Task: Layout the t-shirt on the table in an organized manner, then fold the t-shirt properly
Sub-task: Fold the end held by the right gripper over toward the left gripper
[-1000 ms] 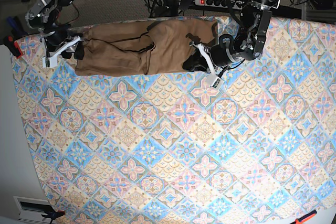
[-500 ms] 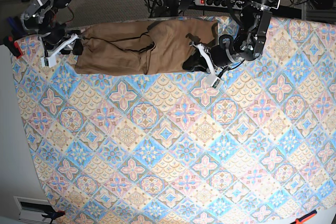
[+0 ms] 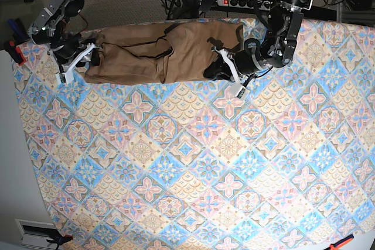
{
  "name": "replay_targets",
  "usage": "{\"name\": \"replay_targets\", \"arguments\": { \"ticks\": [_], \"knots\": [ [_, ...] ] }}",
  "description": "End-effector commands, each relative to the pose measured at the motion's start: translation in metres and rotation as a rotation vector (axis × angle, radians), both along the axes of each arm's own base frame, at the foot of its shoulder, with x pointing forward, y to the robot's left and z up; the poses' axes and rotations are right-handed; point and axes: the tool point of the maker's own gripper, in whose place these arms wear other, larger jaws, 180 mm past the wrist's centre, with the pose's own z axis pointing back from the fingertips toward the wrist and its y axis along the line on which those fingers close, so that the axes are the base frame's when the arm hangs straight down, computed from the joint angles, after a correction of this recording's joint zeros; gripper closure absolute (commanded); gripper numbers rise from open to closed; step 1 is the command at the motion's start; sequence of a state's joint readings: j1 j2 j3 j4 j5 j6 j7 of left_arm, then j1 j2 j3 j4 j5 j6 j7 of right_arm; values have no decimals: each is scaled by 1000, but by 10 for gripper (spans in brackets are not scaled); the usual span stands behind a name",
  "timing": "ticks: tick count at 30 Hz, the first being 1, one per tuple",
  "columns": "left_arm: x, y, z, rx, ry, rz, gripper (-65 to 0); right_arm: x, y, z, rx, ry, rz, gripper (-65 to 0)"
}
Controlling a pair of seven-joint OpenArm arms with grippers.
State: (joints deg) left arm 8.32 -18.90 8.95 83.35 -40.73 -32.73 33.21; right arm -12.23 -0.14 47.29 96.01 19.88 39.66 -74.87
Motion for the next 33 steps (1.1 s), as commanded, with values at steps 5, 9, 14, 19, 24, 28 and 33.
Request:
{"name": "replay_targets", "arguments": {
  "ticks": [5,9,14,19,24,28,33],
  "knots": [
    [3,0,5,-2,-16,-6,0,-5,17,-8,59,57,27,-293],
    [2,0,5,-2,-14,-6,0,19,28,7,133,-40,26,-293],
    [2,0,5,-2,-14,-6,0,21,31,9,149,-53,29,-293],
    [2,0,5,-2,-14,-6,0,20,32,9,151,-52,31,-292],
    [2,0,5,-1,-14,-6,0,8,32,3,152,-21,31,-292],
    [3,-1,5,-3,-16,-6,0,2,47,-2,162,3,81,-264],
    [4,-1,6,-2,-17,-6,0,7,58,-1,169,1,120,-77]
  ]
}}
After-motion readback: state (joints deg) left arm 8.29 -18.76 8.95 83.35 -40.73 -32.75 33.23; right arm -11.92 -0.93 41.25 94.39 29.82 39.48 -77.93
